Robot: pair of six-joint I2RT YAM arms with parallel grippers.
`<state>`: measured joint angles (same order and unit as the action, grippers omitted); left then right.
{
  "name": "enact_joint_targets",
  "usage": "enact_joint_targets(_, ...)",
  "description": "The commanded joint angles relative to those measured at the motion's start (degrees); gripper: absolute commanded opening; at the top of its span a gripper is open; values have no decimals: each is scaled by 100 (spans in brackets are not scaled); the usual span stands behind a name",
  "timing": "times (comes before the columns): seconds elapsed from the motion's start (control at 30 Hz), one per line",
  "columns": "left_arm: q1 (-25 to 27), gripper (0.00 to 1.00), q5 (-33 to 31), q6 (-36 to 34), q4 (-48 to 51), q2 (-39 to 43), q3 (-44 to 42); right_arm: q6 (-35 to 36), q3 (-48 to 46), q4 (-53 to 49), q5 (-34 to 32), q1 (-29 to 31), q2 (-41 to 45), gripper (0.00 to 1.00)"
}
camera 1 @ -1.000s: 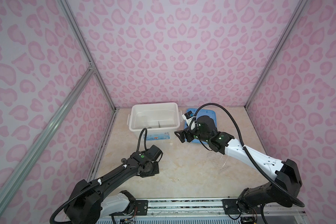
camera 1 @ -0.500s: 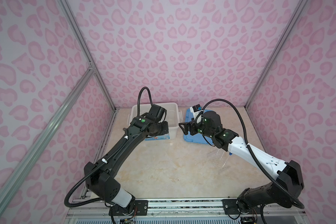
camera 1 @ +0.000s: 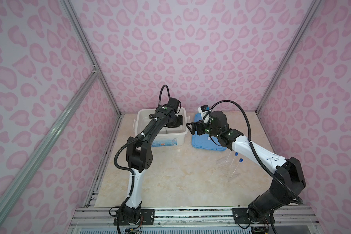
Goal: Organize the chemistry lab equipment
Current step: 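Lift the second glass rod and carry it over the bin with the left gripper, then lower the second glass rod into the bin with the left gripper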
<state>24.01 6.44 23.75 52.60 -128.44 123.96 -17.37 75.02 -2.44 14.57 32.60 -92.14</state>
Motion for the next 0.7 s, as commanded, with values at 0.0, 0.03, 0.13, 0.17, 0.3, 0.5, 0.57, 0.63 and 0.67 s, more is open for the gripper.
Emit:
enact_joint_targets(0.0,-54,4,108,-105,80,-330,87,60,3,106,145,1,-83,98)
enact_joint_targets(0.03,-67,4,110,-111,56,-418,54,75,8,103,192,3,-115,98)
enact_joint_targets(0.13,-78,4,151,-140,-20,-556,-68,92,21,104,289,7,-181,98)
enact_joint_targets(0.17,-75,4,164,-142,-115,-568,-143,93,13,116,309,3,-198,98)
enact_joint_targets(0.3,-106,4,414,-119,-194,-697,-223,67,30,130,310,5,-248,98)
enact_joint_targets(0.5,-103,7,540,-129,-250,-867,-348,83,25,86,258,5,-235,98)
enact_joint_targets(0.57,-107,6,512,-107,-293,-837,-452,93,-5,86,240,1,-204,98)
enact_joint_targets(0.63,-105,6,495,-90,-359,-790,-577,97,-31,86,214,1,-181,98)
enact_joint_targets(0.67,-107,6,501,-90,-377,-775,-621,105,-39,86,205,1,-171,98)
